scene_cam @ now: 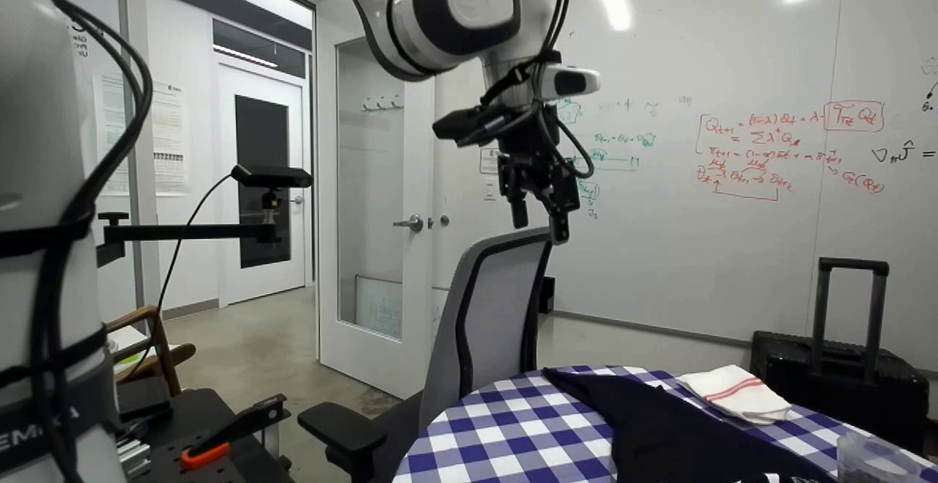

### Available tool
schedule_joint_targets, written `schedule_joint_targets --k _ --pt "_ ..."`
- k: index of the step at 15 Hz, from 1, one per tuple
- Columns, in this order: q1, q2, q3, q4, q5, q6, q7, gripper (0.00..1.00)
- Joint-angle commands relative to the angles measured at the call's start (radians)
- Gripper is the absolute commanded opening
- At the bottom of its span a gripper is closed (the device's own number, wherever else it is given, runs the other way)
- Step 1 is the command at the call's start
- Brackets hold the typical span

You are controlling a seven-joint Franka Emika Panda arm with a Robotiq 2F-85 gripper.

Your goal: Hang the black shirt on the back of the chair

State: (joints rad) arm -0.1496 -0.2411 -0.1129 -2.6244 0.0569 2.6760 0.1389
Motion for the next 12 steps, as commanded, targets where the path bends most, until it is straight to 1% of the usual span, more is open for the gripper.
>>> schedule_joint_targets --k 1,2,3,4,5,7,8,10,11,12 --pt "-0.091 0.210 0.040 0.069 -0.134 0.185 0.231 1.00" --pt "-0.109 0.253 0.031 0.083 -0.182 0.220 0.304 1.00" --pt "-0.116 0.289 0.008 0.096 -0.215 0.236 0.365 1.00" --pt "-0.131 0.316 0.001 0.110 -0.257 0.237 0.439 1.00" --pt "-0.131 0.340 -0.018 0.120 -0.280 0.227 0.499 1.00" --pt "-0.127 0.380 -0.050 0.132 -0.303 0.202 0.609 1.00" --pt "-0.070 0.394 -0.112 0.131 -0.268 0.196 0.630 1.00" --pt "-0.062 0.405 -0.120 0.109 -0.148 0.205 0.635 1.00" --pt "-0.069 0.394 -0.101 0.094 -0.055 0.207 0.607 1.00" --pt "-0.048 0.400 -0.137 0.102 -0.125 0.214 0.581 1.00"
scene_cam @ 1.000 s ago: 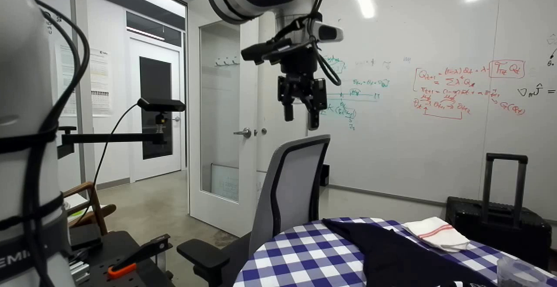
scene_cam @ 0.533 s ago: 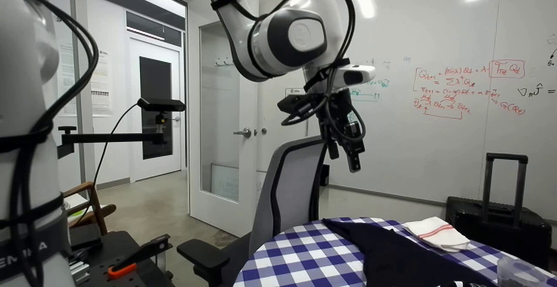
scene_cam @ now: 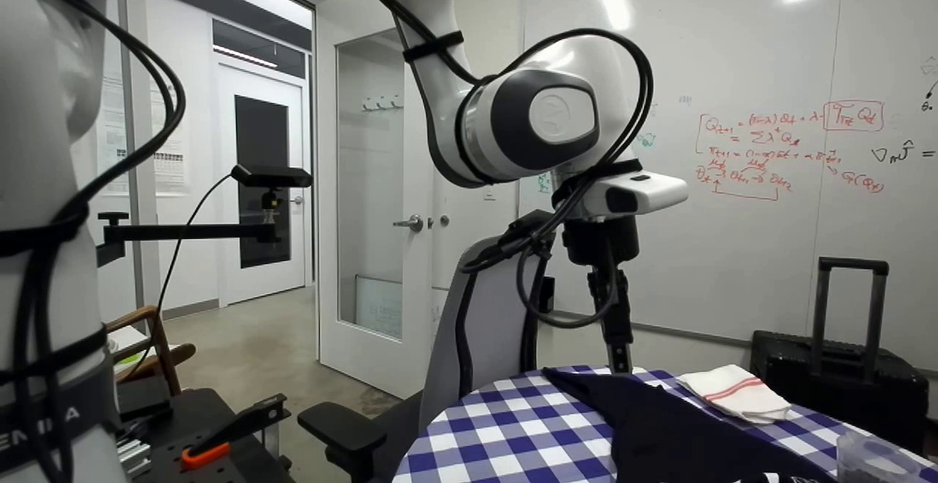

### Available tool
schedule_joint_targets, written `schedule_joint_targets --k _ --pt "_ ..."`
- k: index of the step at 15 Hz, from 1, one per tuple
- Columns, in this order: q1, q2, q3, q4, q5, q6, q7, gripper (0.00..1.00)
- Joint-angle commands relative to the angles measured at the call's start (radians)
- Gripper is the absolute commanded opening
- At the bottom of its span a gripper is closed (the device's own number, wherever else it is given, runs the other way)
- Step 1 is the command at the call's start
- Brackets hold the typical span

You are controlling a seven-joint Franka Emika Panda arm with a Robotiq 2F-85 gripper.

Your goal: Hang the black shirt on the back of the chair

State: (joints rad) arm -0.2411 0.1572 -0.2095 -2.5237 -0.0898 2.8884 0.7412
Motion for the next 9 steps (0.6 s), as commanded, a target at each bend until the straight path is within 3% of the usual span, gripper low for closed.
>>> schedule_joint_targets --k 1,4,9 --pt "0.045 0.006 -0.038 -0.002 0.065 0.001 -0.021 1.00" --pt "0.050 0.007 -0.035 -0.003 0.092 0.001 -0.019 1.00" --pt "0.167 0.118 -0.132 0.107 -0.007 -0.083 0.363 1.00"
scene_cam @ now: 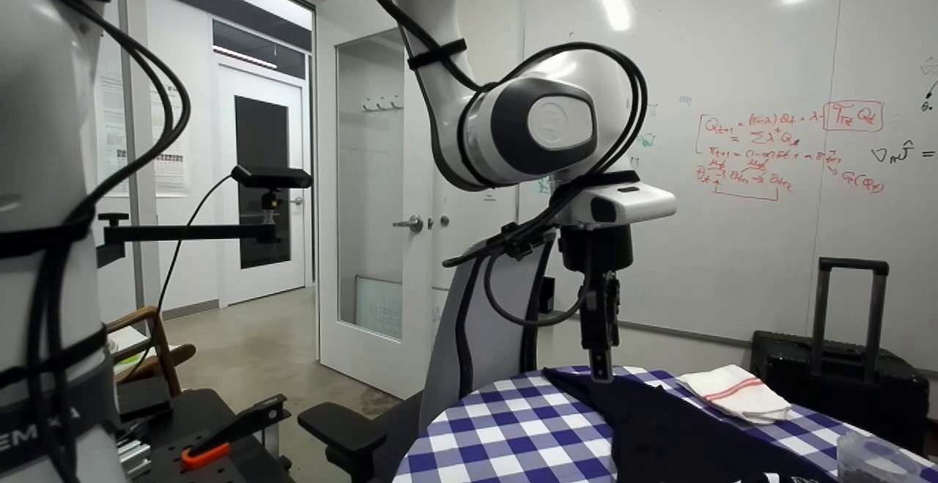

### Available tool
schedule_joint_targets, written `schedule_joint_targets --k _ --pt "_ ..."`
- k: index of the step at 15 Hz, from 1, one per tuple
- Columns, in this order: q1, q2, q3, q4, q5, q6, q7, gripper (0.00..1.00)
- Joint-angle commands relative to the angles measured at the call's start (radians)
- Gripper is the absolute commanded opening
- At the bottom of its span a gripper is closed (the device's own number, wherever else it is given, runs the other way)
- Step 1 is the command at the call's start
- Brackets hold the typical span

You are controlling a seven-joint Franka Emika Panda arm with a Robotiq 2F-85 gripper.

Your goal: Hang the black shirt on the back of the chair

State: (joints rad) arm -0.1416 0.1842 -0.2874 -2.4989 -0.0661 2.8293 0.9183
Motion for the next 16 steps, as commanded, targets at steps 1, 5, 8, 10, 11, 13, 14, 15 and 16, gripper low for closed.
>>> schedule_joint_targets --k 1,5,8,10,11,13,14,15,16 --pt "0.082 0.122 -0.069 0.105 -0.029 -0.020 0.243 1.00" --pt "0.112 0.252 -0.117 0.188 0.021 -0.010 0.415 1.00" --pt "0.108 0.356 -0.144 0.236 0.072 -0.008 0.512 1.00" --pt "0.100 0.418 -0.151 0.266 0.117 -0.023 0.572 1.00" --pt "0.098 0.445 -0.152 0.281 0.140 -0.033 0.604 1.00" --pt "0.087 0.491 -0.144 0.310 0.177 -0.050 0.637 1.00" --pt "0.076 0.515 -0.134 0.330 0.193 -0.060 0.645 1.00" --pt "0.070 0.535 -0.129 0.348 0.205 -0.072 0.652 1.00" --pt "0.058 0.558 -0.119 0.371 0.216 -0.082 0.651 1.00"
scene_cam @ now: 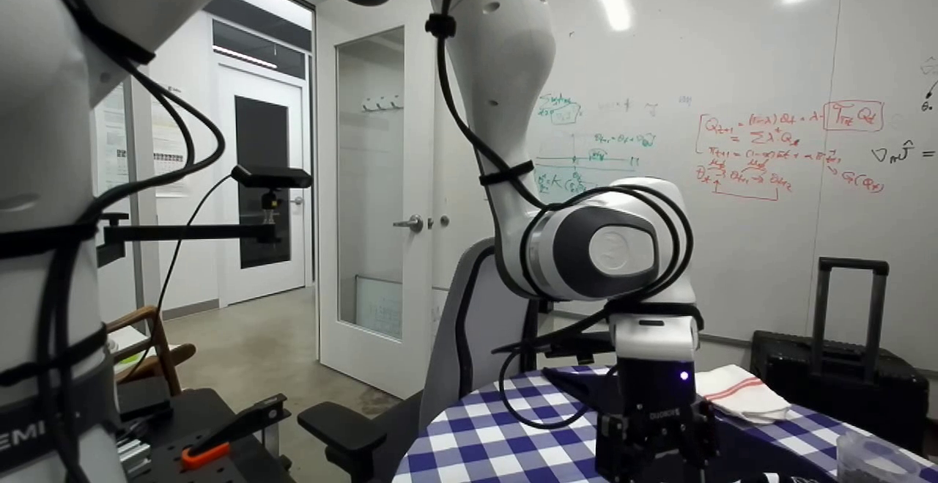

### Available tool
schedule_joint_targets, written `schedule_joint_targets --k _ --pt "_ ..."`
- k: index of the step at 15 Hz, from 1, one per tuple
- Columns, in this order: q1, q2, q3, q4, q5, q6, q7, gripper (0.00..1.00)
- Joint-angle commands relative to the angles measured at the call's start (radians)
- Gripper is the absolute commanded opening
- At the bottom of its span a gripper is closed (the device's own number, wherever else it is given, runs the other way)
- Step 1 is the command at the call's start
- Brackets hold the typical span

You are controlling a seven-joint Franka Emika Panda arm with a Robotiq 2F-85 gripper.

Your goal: Hang the black shirt on the back of the chair

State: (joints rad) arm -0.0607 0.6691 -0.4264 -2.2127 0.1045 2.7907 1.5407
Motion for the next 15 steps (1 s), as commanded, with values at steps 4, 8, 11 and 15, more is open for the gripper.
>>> schedule_joint_targets --k 4,8,11,15 --pt "-0.067 0.151 0.053 0.177 0.072 -0.080 0.009 1.00" --pt "-0.106 0.219 0.071 0.264 0.075 -0.104 -0.005 1.00" --pt "-0.128 0.259 0.086 0.323 0.075 -0.118 -0.012 1.00" --pt "-0.199 0.275 0.169 0.397 0.095 -0.116 -0.093 1.00"
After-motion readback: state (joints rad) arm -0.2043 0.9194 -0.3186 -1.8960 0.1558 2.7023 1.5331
